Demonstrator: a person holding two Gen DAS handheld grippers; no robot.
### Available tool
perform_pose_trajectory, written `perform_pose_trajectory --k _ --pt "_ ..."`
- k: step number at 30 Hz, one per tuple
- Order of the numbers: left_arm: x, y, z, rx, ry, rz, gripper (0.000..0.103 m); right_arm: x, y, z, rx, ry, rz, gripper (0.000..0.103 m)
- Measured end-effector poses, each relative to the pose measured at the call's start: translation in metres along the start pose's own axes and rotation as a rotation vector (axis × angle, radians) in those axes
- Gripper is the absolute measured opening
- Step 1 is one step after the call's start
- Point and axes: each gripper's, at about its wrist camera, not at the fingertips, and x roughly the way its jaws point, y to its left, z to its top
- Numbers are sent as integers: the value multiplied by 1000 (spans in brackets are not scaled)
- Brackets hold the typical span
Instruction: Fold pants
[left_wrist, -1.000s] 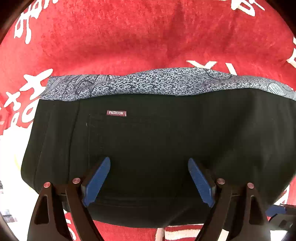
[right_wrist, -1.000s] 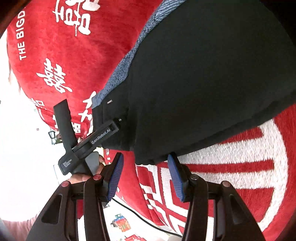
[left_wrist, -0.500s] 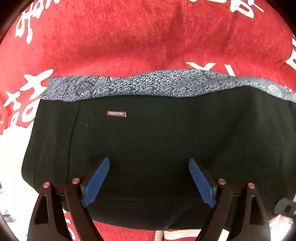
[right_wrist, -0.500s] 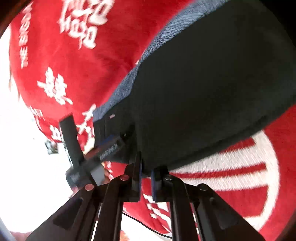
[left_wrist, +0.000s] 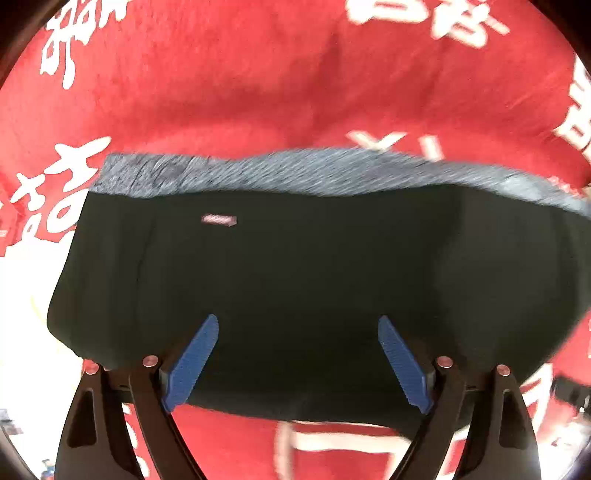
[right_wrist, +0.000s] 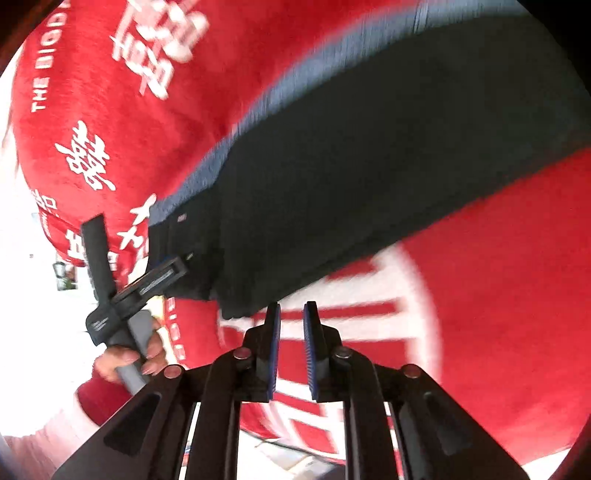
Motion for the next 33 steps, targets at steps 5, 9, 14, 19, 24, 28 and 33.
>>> perform_pose_trajectory --k 5,9,14,19,24,28,33 --pt "-4 -50 3 -23 4 -98 89 -18 5 40 -135 -77 -127 14" --pt "19 -72 -9 -36 43 -94 94 2 -11 61 -218 -38 -279 14" --pt "26 -54 -16 -128 53 -154 103 -26 -49 64 -200 -116 -337 8" --pt "21 -66 -12 -83 60 -113 103 -40 -78 76 -120 -117 -289 8" --pt "2 -54 22 -55 -11 -62 103 -35 -70 75 -173 -114 -317 13" --pt "1 -34 59 -40 -81 37 103 -37 -76 75 -141 -111 -289 13" --pt "32 24 97 -144 -57 232 103 -44 -78 69 -149 -101 -291 13"
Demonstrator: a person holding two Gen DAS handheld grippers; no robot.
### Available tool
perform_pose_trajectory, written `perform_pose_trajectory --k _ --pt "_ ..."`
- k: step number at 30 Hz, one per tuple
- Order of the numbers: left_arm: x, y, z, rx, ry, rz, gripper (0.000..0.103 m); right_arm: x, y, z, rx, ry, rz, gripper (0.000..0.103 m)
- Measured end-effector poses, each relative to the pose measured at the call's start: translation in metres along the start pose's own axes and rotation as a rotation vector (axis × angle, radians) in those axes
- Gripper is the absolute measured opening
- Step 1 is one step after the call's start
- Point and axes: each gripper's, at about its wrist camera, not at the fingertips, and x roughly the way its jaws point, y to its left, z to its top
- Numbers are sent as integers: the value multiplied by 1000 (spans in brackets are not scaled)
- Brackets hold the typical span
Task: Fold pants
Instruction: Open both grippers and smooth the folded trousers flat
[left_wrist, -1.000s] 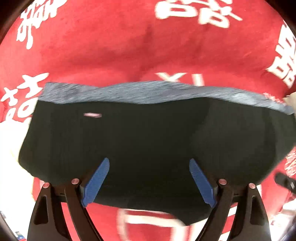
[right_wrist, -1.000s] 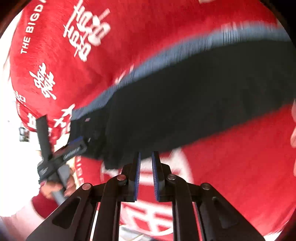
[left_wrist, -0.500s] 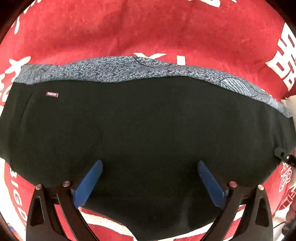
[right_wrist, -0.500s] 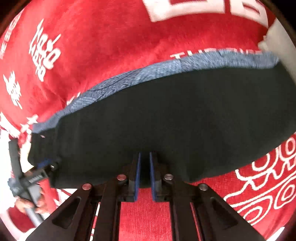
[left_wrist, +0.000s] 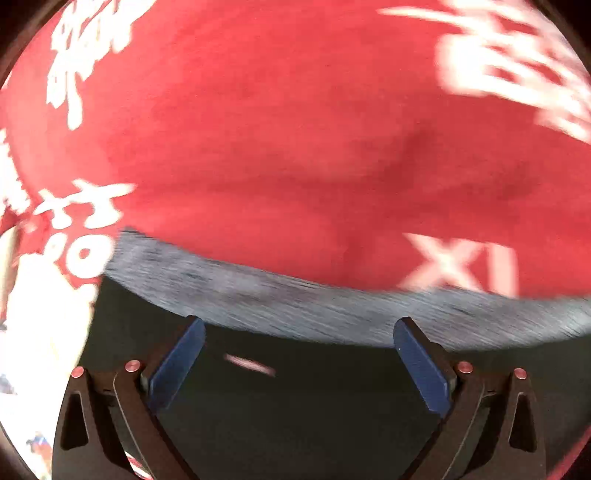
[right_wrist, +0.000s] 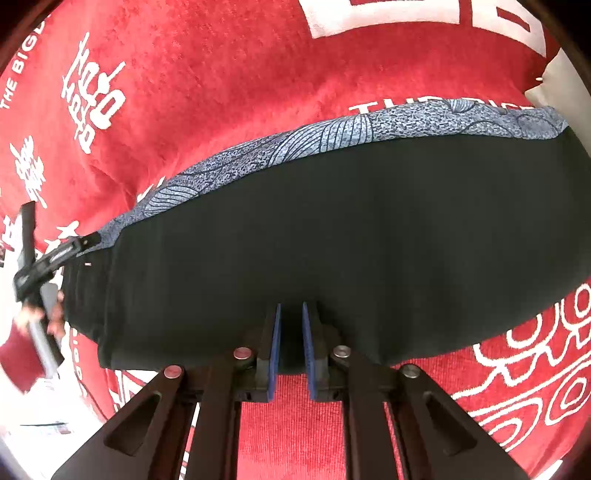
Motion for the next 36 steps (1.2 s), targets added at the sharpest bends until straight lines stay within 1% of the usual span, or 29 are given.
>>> perform_pose_trajectory --k 1,2,3,4,6,7,8,10,11,13,14,16,18,20,21,22,23,24,25,26,28,29,30,32,34,36 --pt "7 7 5 -17 9 39 102 -1 -1 1 4 2 5 13" --pt "11 17 9 -42 16 60 102 -2 -4 1 9 4 9 13" --pt "11 30 14 -83 19 55 102 -3 -6 0 12 5 13 13" --pt "8 36 16 -103 12 49 102 -1 -5 2 15 7 15 13" --pt "-3 49 19 -114 -22 68 102 -1 -5 2 18 7 15 13" --pt "-3 53 12 -103 -33 76 102 -1 -5 2 21 7 14 13" --pt "-4 53 12 -85 -30 75 102 0 -3 2 24 7 13 13" --pt "10 50 13 -26 23 79 102 1 -1 2 33 8 11 13" --pt "19 44 11 24 45 113 102 1 -1 3 37 9 10 13" --pt "28 40 8 62 43 181 102 1 -1 3 42 12 6 13" --pt "34 44 9 48 41 191 102 1 0 3 43 13 4 13" --pt "44 57 16 -39 55 196 102 2 1 4 35 16 -3 13" --pt "49 66 21 -95 59 200 102 1 3 4 19 17 -10 13" --pt "45 73 24 -108 48 218 102 2 4 4 9 18 -13 14" --pt "39 75 24 -111 37 211 102 2 4 4 8 18 -8 16" --pt "33 77 23 -115 26 194 102 2 5 5 10 18 1 21" --pt "20 79 19 -120 7 150 102 2 5 5 10 18 17 31" --pt "13 79 16 -115 0 117 102 2 7 5 4 18 35 38" --pt "6 79 14 -98 -2 85 102 3 11 5 -10 21 52 54" --pt "0 76 12 -67 -1 65 102 4 18 6 -41 28 58 65" --pt "-6 72 10 11 -3 55 102 5 34 6 -96 30 2 71" --pt "-8 71 10 35 -2 36 102 7 37 5 -99 29 -9 75" --pt "-7 75 11 47 5 -2 102 8 39 5 -97 28 -10 77" --pt "-3 85 17 32 27 -64 102 9 41 5 -92 29 -11 81" --pt "4 93 23 18 42 -77 102 11 45 5 -117 40 -25 82" --pt "15 105 27 -5 77 -99 89 13 49 4 -150 49 -43 83"
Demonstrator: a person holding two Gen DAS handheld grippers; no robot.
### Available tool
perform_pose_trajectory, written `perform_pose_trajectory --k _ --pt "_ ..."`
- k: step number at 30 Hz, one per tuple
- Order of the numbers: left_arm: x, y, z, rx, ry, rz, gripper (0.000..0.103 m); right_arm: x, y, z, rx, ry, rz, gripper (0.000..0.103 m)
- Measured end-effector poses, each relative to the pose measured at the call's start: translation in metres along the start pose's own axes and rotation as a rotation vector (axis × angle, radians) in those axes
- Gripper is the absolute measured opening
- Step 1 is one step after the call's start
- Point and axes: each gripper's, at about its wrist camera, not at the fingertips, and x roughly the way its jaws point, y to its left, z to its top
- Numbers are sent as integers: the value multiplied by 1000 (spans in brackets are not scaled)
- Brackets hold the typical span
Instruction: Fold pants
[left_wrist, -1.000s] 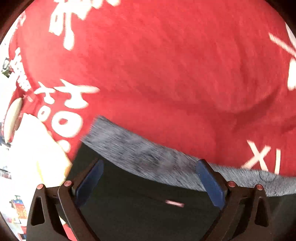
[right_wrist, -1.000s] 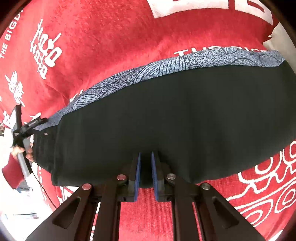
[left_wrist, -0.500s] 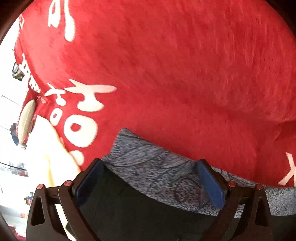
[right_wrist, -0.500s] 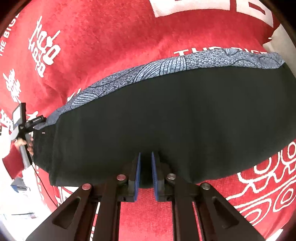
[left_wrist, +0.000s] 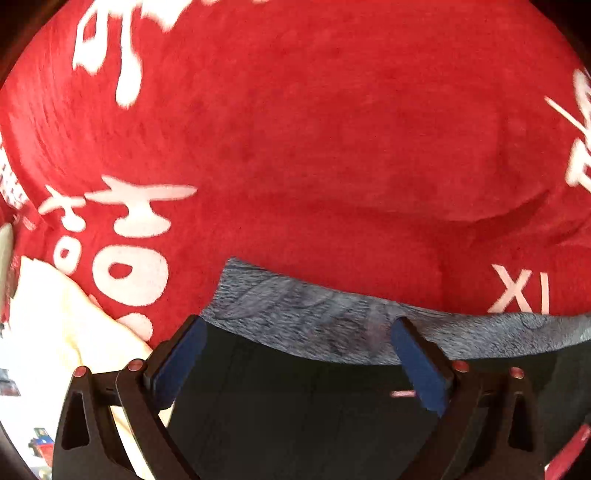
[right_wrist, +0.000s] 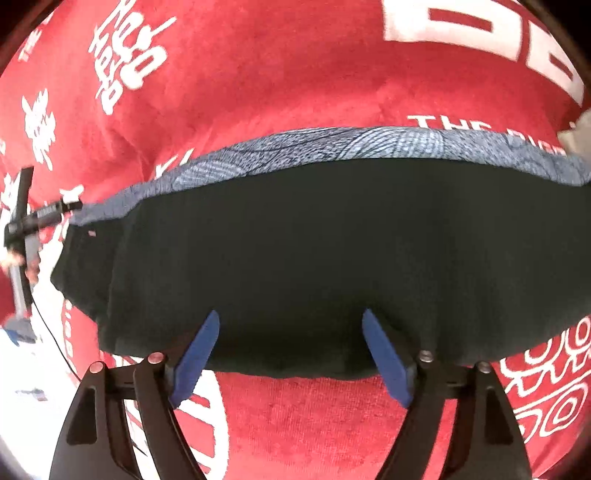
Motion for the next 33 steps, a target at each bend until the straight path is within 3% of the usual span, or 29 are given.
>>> perform_pose_trajectory --k 1,2,9,10,11,16,22,26,30,32,33 --pt "7 7 2 -10 31 -14 77 1 2 0 -14 4 -7 83" --pt "13 14 4 -17 58 -15 73 1 3 0 -23 6 -10 83" --pt "29 35 16 -5 136 -93 73 2 1 -3 -17 -1 -6 83" --pt "29 34 17 4 136 -93 61 3 3 -4 -25 1 -15 83" --pt "29 31 17 25 130 -83 54 3 4 -4 -30 2 -22 83" --pt "33 17 16 105 76 16 53 5 8 -2 -20 8 -38 83" --pt "37 24 20 20 65 3 53 5 11 0 -17 14 -47 83" --pt "16 24 19 -15 39 45 56 6 11 0 -28 18 -49 83" --pt "-11 3 3 3 46 17 58 7 10 1 -19 17 -40 84" --pt "-29 -22 -9 37 34 0 84 7 9 2 -8 18 -35 84" --pt "-39 -34 -17 53 13 -7 84 6 9 2 0 18 -33 84"
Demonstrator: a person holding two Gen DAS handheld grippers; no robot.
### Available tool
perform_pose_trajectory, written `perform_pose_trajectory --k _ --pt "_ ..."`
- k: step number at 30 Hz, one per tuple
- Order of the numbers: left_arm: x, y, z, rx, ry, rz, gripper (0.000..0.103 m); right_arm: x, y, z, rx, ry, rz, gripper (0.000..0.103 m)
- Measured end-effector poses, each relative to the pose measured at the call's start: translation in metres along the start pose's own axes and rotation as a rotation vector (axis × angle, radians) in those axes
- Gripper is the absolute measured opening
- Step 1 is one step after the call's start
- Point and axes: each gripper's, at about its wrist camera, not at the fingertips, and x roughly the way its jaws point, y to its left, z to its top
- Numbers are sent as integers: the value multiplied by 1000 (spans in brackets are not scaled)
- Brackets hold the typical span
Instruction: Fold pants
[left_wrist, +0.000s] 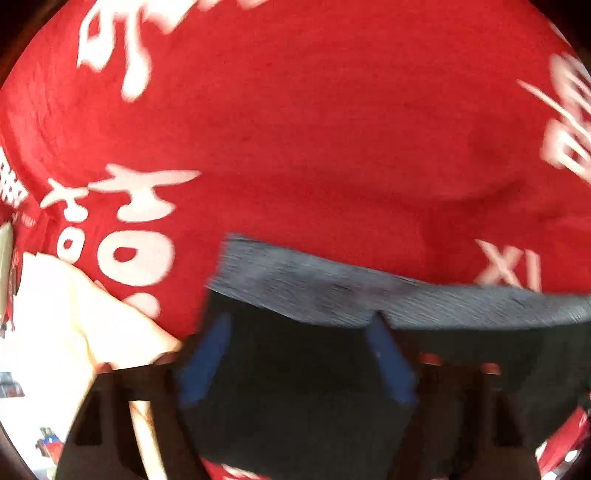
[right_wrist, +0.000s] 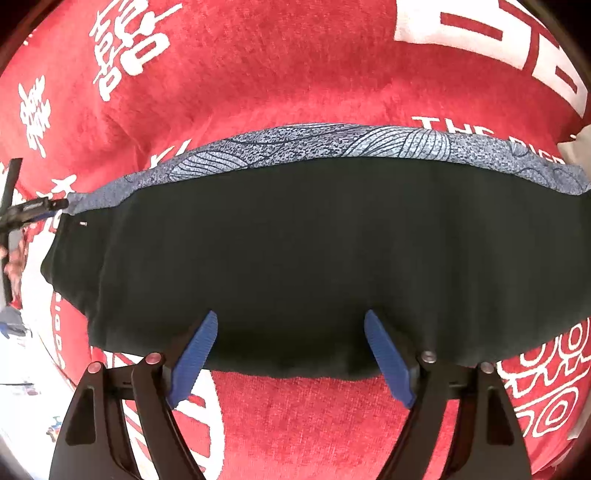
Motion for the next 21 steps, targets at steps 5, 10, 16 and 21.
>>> perform_pose_trajectory --k 5,10,16,21 --pt "-27 -97 -36 79 15 -132 84 -10 -7 6 69 11 38 85" --pt "-39 -201 -76 153 55 -215 84 -29 -25 5 102 1 19 85" --pt "-36 -268 -93 166 102 -264 84 -48 -66 -3 147 -9 -29 85" --pt "-23 -297 -106 210 132 -185 84 -61 -104 -11 231 -55 -35 85"
